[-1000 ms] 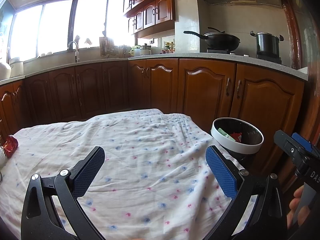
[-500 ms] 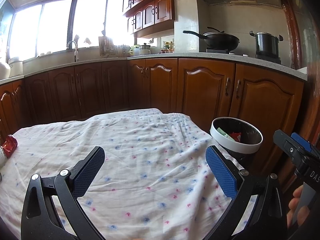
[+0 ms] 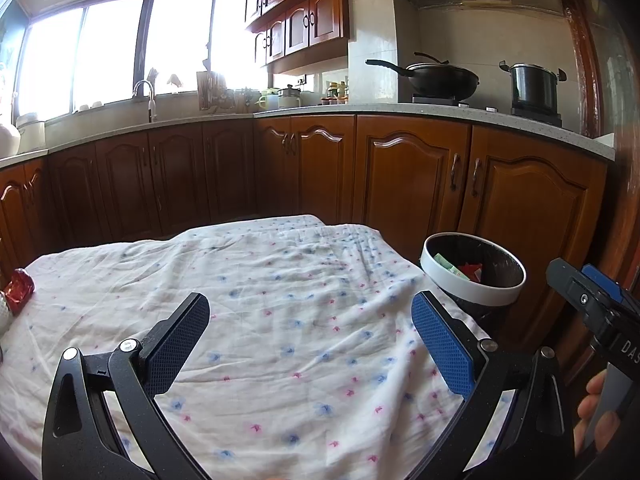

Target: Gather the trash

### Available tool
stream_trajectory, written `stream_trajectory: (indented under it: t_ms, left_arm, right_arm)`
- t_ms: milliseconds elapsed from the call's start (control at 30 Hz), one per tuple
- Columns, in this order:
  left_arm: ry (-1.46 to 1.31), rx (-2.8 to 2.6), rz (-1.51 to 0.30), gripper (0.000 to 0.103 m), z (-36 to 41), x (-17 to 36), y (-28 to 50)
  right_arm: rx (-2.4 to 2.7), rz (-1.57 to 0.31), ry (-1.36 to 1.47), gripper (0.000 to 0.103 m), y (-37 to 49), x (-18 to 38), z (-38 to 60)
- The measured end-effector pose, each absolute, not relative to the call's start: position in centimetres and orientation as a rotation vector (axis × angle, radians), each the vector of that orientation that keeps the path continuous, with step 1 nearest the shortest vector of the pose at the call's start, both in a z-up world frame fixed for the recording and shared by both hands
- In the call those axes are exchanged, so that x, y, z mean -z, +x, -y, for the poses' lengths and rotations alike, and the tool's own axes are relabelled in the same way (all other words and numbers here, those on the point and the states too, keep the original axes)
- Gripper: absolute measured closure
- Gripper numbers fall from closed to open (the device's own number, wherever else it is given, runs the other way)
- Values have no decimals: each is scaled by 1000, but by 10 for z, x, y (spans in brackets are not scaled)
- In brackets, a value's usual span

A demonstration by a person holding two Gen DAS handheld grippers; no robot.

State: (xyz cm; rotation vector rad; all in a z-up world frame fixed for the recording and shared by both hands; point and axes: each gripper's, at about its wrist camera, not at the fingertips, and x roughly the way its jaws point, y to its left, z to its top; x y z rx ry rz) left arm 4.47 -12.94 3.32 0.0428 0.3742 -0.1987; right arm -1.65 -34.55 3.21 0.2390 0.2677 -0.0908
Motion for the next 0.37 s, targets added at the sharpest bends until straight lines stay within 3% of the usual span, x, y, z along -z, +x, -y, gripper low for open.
stream_trajectory:
  t_ms: [367]
  left_arm:
    - [41,199,-388,0,129,-27,47]
  right_arm:
    - [83,-280,239,0,-13,-31,345]
